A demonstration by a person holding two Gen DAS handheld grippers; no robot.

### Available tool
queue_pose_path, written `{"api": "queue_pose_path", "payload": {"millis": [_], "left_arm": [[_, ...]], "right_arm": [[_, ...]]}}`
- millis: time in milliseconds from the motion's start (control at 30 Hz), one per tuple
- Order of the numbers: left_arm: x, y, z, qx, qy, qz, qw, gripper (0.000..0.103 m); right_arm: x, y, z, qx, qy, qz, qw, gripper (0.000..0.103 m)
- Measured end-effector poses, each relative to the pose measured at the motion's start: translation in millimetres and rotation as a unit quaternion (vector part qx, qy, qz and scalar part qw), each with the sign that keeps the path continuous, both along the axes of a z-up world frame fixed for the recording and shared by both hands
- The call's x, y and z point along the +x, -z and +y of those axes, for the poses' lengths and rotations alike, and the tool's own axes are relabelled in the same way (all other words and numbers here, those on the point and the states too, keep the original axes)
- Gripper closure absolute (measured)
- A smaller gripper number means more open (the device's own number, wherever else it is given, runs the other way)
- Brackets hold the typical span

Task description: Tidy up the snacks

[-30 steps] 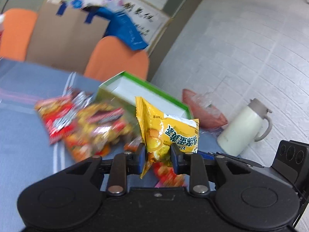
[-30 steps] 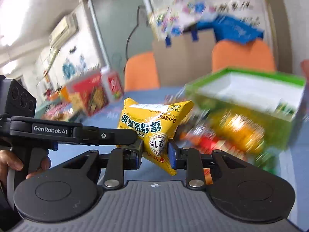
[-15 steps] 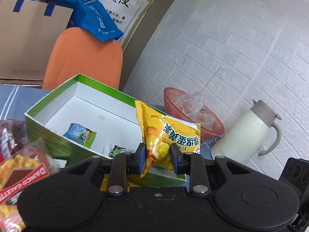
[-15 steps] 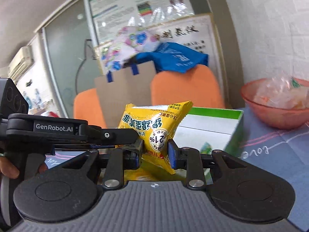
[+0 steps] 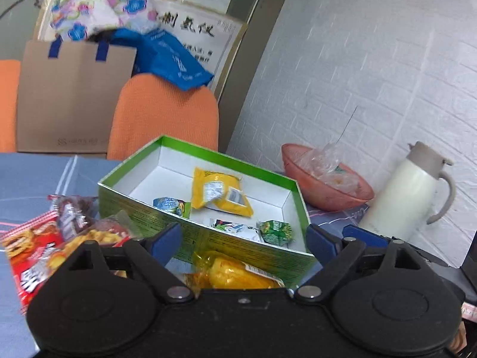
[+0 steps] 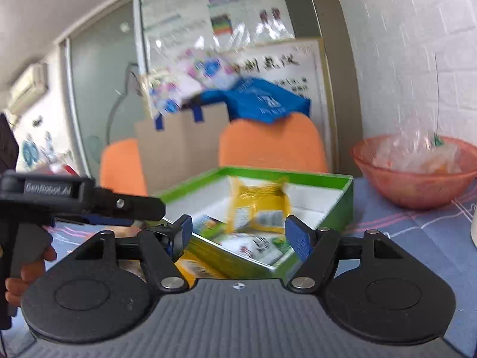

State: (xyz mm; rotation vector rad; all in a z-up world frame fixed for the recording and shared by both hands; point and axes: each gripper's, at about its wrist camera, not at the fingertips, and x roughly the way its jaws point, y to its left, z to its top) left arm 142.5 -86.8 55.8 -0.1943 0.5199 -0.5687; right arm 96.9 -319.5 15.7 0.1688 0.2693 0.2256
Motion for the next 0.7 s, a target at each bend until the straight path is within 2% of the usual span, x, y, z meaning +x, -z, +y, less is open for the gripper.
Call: {"api": "queue_pose_path", "payload": {"millis": [133, 267, 433, 533, 600, 667, 700], "left_arm": [[-42.0, -3.7, 14.5, 0.008, -0.005, -0.002, 1.0000, 0.000], [-70.7, 17.2, 28.8, 0.010, -0.002, 0.025, 0.9996, 0.000], [-86.9, 51.8, 54.6, -0.042, -0.003, 0.095, 0.9946, 0.000], [-95.8, 62.5, 69.6, -0.067, -0.013, 0.118, 0.9906, 0.000], [-98.4, 63.2, 76.0, -0.068, -0.017, 0.119, 0.9904, 0.000], [-99.3, 62.4, 79.7, -0.065, -0.024, 0.118, 0.9906, 0.000], [-100.4, 63.6, 82.7, -0.068, -0.023, 0.117, 0.9906, 0.000]], "right_arm": [[-33.8, -8.5, 7.5, 0.000, -0.008, 0.003, 1.000, 0.000], [-64.4, 2.3, 17.3, 0.011, -0.041, 0.031, 0.999, 0.000], [-85.8, 20.0, 38.8, 0.021, -0.077, 0.079, 0.994, 0.000], [-88.9, 22.4, 59.8, 0.005, -0.103, 0.083, 0.991, 0.000], [-86.5, 22.6, 73.1, -0.009, -0.105, 0.076, 0.991, 0.010], [-79.2, 26.3, 81.0, -0.014, -0.104, 0.086, 0.991, 0.015], [-74.8, 30.6, 83.4, -0.014, -0.108, 0.096, 0.989, 0.024]]}}
